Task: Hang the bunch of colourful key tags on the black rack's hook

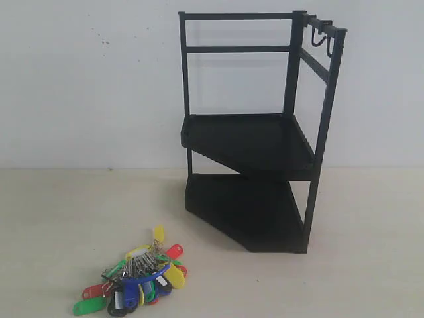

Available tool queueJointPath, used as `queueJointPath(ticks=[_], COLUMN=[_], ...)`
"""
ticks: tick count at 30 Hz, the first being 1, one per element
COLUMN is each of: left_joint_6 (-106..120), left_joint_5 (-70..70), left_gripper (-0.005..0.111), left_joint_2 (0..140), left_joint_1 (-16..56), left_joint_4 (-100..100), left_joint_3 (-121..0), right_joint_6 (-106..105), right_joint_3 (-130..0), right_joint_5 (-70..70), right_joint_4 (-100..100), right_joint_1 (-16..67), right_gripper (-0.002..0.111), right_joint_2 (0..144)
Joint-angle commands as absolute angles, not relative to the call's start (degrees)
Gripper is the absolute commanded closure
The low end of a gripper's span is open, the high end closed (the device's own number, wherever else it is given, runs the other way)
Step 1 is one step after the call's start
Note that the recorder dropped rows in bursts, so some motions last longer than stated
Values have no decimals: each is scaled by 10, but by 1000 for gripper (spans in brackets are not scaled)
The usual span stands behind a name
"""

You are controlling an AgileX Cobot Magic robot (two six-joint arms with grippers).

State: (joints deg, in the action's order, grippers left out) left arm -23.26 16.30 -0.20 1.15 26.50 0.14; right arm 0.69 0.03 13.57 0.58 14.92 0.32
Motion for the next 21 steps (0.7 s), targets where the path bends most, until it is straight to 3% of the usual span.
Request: queueJointPath(ticks=[1, 7, 13, 17, 21], left_joint_6=[-236, -236, -236, -236, -236], left_joint_5=[161, 161, 161, 161, 161], left_gripper=[102, 102, 102, 102, 102], left_joint_2=[0, 0, 0, 0, 0], left_joint_1=[12, 12, 12, 12, 12], left_joint_4=[265, 265, 265, 265, 265], left_joint_3=[0, 0, 0, 0, 0], right_joint_6=[-22, -19, 62, 92, 150], right_joint_3=[0, 0, 0, -70, -201], right_joint_5=[9, -102, -299, -257, -89], right_joint_4=[0, 0, 4, 9, 8], right_joint_1=[147, 147, 147, 147, 147], right_gripper=[108, 108, 108, 108, 108], right_joint_2=[0, 0, 0, 1, 67])
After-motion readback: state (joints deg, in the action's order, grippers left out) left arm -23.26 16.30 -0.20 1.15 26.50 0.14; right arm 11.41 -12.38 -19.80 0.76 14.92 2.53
